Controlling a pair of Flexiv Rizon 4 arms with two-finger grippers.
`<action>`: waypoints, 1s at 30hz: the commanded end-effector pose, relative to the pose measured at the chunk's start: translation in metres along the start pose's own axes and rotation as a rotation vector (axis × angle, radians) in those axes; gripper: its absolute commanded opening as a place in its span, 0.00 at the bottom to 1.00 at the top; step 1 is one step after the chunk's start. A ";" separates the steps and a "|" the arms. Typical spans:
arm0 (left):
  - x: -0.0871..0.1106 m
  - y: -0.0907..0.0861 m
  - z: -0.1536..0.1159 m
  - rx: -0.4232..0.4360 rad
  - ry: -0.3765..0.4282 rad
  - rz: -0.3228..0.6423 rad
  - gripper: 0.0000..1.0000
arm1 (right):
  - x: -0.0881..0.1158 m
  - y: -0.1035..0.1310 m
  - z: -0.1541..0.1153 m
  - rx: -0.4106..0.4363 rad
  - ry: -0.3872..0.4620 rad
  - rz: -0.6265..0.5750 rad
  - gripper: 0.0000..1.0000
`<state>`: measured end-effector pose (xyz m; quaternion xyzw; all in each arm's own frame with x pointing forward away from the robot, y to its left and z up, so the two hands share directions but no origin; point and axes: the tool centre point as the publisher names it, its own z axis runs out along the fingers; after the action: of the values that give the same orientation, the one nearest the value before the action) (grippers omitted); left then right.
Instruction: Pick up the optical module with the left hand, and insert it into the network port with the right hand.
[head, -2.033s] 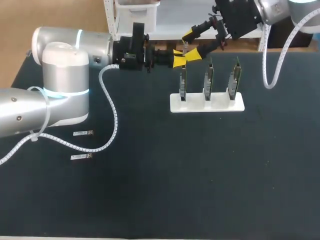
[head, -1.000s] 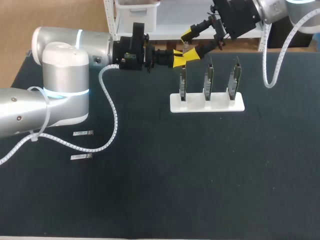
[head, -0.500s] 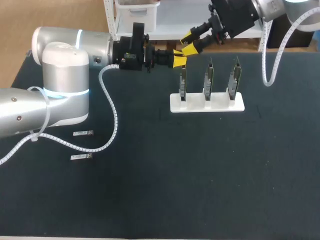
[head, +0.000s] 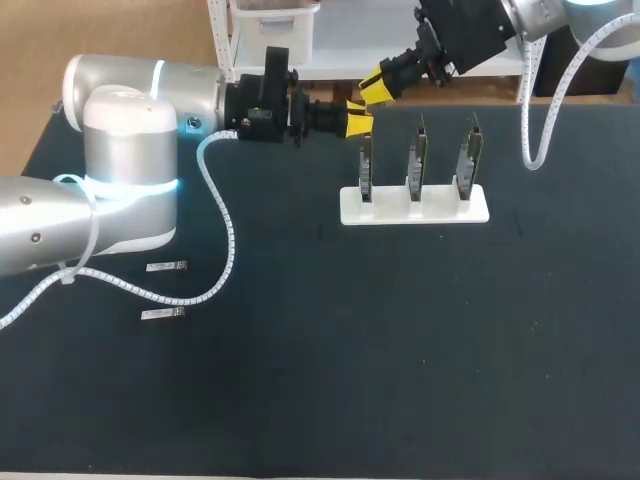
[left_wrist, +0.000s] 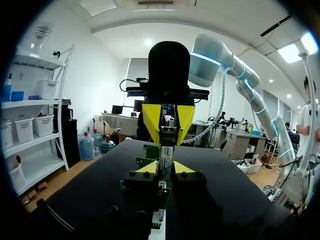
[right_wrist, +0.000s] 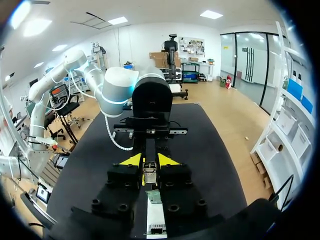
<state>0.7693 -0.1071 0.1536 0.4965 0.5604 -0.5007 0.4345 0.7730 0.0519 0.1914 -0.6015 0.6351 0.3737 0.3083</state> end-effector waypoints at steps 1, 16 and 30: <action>0.000 0.003 0.001 -0.006 -0.002 0.000 0.00 | 0.000 0.003 0.000 0.000 -0.001 0.000 0.00; -0.004 0.000 0.002 -0.001 0.031 0.027 1.00 | 0.001 0.003 -0.001 0.007 -0.004 0.001 0.00; -0.004 -0.006 -0.008 -0.032 0.141 0.043 1.00 | 0.002 0.005 -0.004 0.018 -0.009 0.002 0.00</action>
<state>0.7694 -0.1002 0.1539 0.5356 0.5790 -0.4528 0.4157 0.7716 0.0480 0.1926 -0.5977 0.6366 0.3733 0.3133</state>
